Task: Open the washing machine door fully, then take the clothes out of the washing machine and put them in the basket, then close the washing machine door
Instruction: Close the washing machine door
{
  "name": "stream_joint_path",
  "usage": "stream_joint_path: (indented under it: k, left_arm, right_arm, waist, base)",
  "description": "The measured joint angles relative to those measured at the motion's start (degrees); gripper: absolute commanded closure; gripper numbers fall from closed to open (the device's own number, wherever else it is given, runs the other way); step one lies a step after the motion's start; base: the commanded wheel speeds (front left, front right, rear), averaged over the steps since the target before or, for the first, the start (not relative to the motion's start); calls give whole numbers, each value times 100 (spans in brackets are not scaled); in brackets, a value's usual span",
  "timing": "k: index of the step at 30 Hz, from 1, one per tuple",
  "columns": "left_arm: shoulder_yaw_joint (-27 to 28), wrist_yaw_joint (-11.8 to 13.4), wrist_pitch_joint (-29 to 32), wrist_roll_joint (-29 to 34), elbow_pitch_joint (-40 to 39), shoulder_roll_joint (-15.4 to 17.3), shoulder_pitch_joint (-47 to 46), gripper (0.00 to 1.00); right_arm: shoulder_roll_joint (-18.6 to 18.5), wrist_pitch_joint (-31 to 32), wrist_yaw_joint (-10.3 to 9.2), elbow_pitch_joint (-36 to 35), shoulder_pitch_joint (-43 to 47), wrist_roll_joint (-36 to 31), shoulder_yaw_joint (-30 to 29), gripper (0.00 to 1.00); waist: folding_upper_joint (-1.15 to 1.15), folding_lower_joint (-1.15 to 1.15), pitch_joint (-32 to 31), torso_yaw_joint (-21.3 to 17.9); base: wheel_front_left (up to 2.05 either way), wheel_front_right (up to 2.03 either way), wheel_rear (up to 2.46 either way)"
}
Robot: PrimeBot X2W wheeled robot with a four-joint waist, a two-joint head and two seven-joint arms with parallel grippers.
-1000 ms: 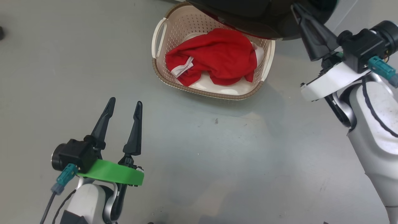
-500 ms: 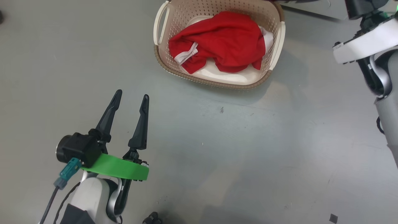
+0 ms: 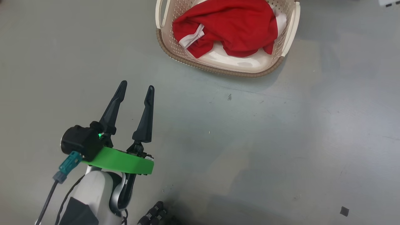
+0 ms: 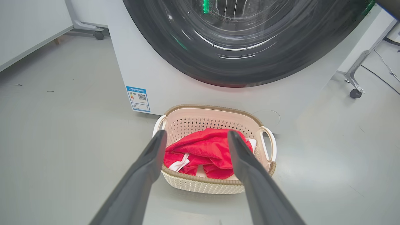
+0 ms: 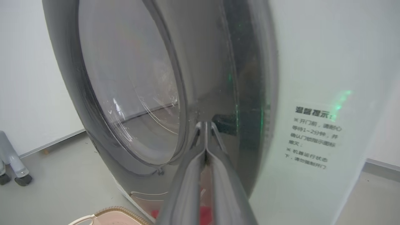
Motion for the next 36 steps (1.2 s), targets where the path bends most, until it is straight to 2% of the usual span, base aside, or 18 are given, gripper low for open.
stream_joint_path:
  k: [3, 6, 22, 30, 36]
  left_arm:
    - [-32, 24, 1, -44, 4, -3, -46, 0]
    - [-35, 26, 1, -44, 25, -5, -85, 0]
    - [-232, 59, 1, -120, 233, -14, -210, 0]
    - [-188, 75, 1, -53, 475, -15, -228, 0]
    - [-100, 74, 1, 163, 692, -15, -227, 0]
  right_arm:
    - [38, -2, -43, 99, -151, 115, -88, 100]
    - [-20, -2, -91, 192, -243, -58, -29, 100]
    - [102, -211, -97, 813, -488, -182, 175, 100]
    - [188, -430, -130, 1181, 2, -168, 240, 100]
    - [478, -521, -82, 1310, 621, -116, 348, 100]
  waist:
    - [0, 0, 63, 30]
    - [0, 0, 89, 49]
    - [0, 0, 24, 0]
    - [0, 0, -341, -74]
    - [0, 0, -731, -193]
  base:
    - [0, 0, 0]
    - [0, 0, 0]
    - [0, 0, 0]
    - [0, 0, 0]
    - [0, 0, 0]
